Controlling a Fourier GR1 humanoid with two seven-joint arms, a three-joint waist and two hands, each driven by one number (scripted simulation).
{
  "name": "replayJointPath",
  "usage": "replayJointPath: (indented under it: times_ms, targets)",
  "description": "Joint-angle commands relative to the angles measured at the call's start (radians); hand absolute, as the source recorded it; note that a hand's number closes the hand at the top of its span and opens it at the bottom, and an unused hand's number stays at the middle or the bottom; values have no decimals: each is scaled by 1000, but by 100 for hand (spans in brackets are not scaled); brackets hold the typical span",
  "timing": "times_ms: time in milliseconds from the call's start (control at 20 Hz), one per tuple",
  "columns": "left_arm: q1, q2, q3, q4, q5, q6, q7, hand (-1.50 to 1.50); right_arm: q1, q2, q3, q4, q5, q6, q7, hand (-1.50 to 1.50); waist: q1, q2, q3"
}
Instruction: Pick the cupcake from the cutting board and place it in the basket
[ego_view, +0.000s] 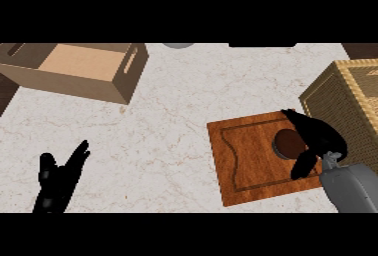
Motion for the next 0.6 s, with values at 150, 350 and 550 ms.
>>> replayJointPath:
  times_ms: [150,350,550]
  targets:
    - [-1,-8,25,64,-4,-37,-10,0,-50,53,-19,137,75,-75,-70,-150,3,6,-8]
    - [16,-44,-8,5,-28,-7,38,0,-48,95,6,80,87,-17,15,150,3,5,-8]
    - [-11,-36,-5,-11,-27,-17,79,0,-42,9,38,162,169,-111,-175,150,5,7,-7]
